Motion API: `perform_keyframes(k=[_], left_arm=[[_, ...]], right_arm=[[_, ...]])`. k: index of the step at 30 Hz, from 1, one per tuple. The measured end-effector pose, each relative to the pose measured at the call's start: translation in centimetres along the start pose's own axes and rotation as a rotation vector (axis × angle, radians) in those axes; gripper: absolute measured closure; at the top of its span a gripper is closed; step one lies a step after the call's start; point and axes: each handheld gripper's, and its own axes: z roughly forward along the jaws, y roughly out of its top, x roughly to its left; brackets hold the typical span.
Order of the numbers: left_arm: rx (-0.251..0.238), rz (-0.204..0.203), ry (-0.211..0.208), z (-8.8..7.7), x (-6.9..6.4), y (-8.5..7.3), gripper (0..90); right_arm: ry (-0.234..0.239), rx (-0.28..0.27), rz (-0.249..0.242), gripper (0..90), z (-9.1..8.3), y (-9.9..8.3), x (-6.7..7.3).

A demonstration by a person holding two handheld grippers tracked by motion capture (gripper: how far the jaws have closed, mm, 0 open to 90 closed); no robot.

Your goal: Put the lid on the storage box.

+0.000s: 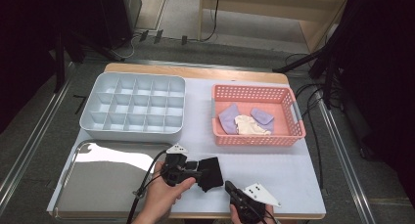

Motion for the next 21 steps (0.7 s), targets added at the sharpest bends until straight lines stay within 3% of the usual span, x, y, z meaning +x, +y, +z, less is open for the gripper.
perform_keyframes(k=[3,6,12,14,16,18,21], left_arm=[[-0.002,-0.011,-0.005,0.0,0.1,-0.1,36.9],[-0.004,-0.029,-0.02,-0.1,0.3,-0.1,37.0],[-0.023,-0.034,-0.017,-0.3,0.5,-0.2,37.3],[-0.03,-0.036,-0.023,-0.2,0.5,-0.3,37.8],[-0.025,-0.042,-0.03,-0.1,0.4,-0.4,38.8],[-0.02,-0.049,-0.031,-0.1,0.4,-0.4,39.4],[-0.018,-0.054,-0.041,0.1,0.4,-0.4,40.3]], right_arm=[[0.051,-0.06,-0.045,89.2,-0.3,0.7,1.0],[0.098,-0.047,-0.074,89.1,0.3,1.1,2.3],[0.143,-0.031,-0.101,88.9,1.5,1.0,3.7],[0.137,0.003,-0.123,88.7,1.9,0.9,4.0],[0.128,0.055,-0.114,88.9,2.6,0.5,3.8],[0.137,0.065,-0.091,89.2,2.9,0.3,3.5],[0.118,0.057,-0.113,89.0,2.7,0.3,3.6]])
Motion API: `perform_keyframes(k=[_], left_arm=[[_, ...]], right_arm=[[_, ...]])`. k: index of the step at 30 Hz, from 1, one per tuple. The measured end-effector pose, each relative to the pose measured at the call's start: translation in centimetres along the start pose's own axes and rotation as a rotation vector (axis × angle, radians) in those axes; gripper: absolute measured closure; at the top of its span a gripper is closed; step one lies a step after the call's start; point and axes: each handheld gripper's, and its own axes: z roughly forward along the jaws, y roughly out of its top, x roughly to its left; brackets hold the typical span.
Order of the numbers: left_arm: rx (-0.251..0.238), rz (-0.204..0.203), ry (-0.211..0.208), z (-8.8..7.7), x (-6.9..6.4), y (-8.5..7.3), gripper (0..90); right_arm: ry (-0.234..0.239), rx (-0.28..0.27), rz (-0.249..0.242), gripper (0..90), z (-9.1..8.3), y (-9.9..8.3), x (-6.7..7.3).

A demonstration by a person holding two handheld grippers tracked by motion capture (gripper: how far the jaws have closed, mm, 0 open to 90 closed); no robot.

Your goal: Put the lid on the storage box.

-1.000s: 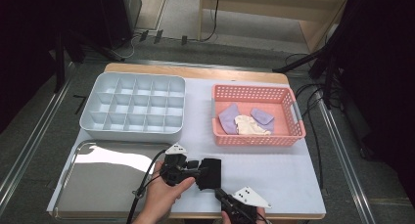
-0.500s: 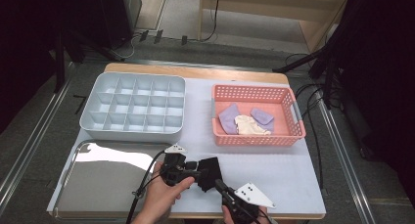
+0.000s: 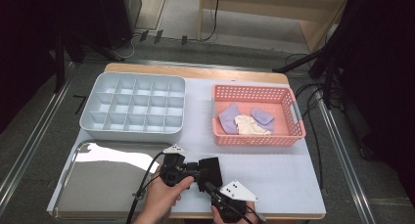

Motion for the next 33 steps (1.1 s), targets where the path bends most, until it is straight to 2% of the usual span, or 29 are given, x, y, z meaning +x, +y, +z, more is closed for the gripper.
perform_keyframes(k=[5,10,17,19,22,27,29,31,33], left_arm=[[0.005,-0.005,-0.001,0.1,-0.2,0.0,39.9],[0.012,-0.033,-0.032,0.4,0.0,0.1,44.1],[0.018,-0.086,-0.068,0.8,0.1,0.0,53.0],[0.027,-0.076,-0.071,0.9,-0.1,-0.1,58.5],[0.014,-0.051,-0.049,0.9,-0.5,-0.3,63.2],[0.006,-0.015,-0.04,0.6,-0.7,-0.3,66.9],[-0.003,0.002,-0.028,0.5,-1.0,-0.3,67.5],[-0.024,0.036,-0.002,0.2,-1.4,-0.3,67.9],[-0.04,0.064,0.012,-0.1,-1.7,-0.2,68.1]], right_arm=[[-0.025,-0.073,-0.01,88.9,-1.2,0.2,0.1],[-0.026,-0.022,0.011,89.8,-0.1,-0.1,-0.2],[-0.022,-0.01,0.019,90.0,0.1,-0.1,-0.4],[-0.022,-0.007,0.021,90.0,0.1,-0.2,-0.4],[-0.019,-0.002,0.016,90.0,0.1,-0.2,-0.5],[-0.001,-0.002,0.011,90.0,0.2,-0.1,-0.8],[0.012,0.016,0.011,89.9,0.2,-0.1,-0.9],[0.008,0.044,-0.015,89.9,0.4,-0.3,-0.9],[0.016,0.029,-0.053,89.6,0.5,-0.7,-1.0]])
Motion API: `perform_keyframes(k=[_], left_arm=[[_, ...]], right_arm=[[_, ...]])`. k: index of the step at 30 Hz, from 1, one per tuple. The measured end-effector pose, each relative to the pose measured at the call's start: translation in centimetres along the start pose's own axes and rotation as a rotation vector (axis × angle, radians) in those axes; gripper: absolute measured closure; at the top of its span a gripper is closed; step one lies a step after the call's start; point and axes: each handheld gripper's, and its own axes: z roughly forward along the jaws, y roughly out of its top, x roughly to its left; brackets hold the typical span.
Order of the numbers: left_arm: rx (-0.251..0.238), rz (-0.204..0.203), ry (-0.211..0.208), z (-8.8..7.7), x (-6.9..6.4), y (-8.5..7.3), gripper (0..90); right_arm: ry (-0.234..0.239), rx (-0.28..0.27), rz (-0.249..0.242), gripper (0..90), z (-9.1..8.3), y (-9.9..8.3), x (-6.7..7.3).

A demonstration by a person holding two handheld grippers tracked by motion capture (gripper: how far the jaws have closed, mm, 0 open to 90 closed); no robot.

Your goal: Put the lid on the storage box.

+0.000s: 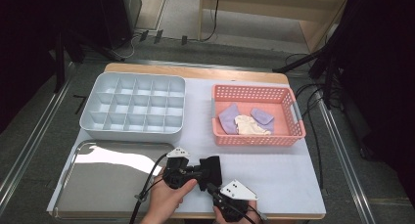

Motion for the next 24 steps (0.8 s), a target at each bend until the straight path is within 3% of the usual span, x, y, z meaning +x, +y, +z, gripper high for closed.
perform_keyframes(k=[2,7,10,14,17,20,24], left_arm=[[-0.02,0.012,0.008,-0.4,-0.2,0.1,68.1],[-0.058,0.012,-0.013,-1.6,-0.1,0.6,68.1],[-0.087,0.032,0.007,-2.4,0.1,0.8,68.1],[-0.103,0.03,0.018,-3.3,0.5,1.0,68.1],[-0.121,0.028,0.025,-3.9,0.7,1.1,68.0],[-0.128,0.053,0.051,-4.4,1.0,1.2,67.9],[-0.142,0.05,0.066,-5.2,1.4,1.3,67.9]], right_arm=[[0.014,-0.005,-0.01,89.5,0.0,-0.1,-0.2],[0.03,-0.002,0.017,88.4,0.0,0.0,-0.4],[0.042,0.002,0.028,82.9,0.0,0.0,-0.3],[0.043,0.011,0.034,84.1,0.0,0.1,-0.3],[0.026,0.025,-0.009,85.6,0.0,0.3,-0.1],[0.007,0.038,-0.065,85.2,-0.2,0.7,-0.1],[-0.005,-0.014,-0.094,80.1,-0.8,1.1,-0.6]])
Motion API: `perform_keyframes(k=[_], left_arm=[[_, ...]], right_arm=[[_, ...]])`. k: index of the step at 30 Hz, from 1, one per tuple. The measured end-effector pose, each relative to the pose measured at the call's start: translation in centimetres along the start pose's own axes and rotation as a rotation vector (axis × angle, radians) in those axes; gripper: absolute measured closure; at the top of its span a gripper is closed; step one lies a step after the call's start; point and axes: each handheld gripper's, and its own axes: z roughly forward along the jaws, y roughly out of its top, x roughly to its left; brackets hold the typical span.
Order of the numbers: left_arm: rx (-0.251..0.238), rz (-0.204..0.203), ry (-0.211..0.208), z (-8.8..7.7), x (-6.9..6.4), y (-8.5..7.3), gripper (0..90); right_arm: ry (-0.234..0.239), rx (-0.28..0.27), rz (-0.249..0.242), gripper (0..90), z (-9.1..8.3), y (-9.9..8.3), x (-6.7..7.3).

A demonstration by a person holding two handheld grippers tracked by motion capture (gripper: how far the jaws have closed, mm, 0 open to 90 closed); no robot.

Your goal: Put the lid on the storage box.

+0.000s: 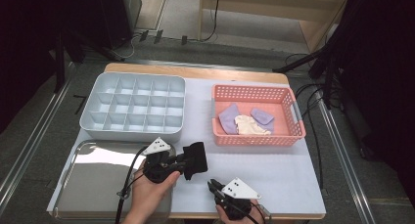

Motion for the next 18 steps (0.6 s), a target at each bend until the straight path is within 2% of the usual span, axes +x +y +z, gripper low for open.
perform_keyframes(k=[4,8,10,13,18], left_arm=[[-0.008,0.003,0.01,-0.6,0.5,0.1,67.9],[-0.02,0.0,0.022,-1.2,0.9,0.2,67.9],[-0.025,-0.002,0.028,-1.5,1.2,0.3,67.9],[-0.029,-0.006,0.041,-2.0,1.5,0.4,67.9],[-0.036,-0.026,0.044,-2.8,2.4,0.4,67.9]], right_arm=[[-0.01,-0.01,0.038,74.2,-0.5,0.3,-1.0],[-0.015,-0.006,0.077,63.6,-1.2,0.7,-2.1],[-0.036,-0.005,0.084,56.9,-1.4,0.8,-2.4],[-0.073,-0.004,0.074,51.9,-1.8,0.9,-2.9],[-0.129,-0.008,0.024,47.7,-2.5,1.2,-3.7]])
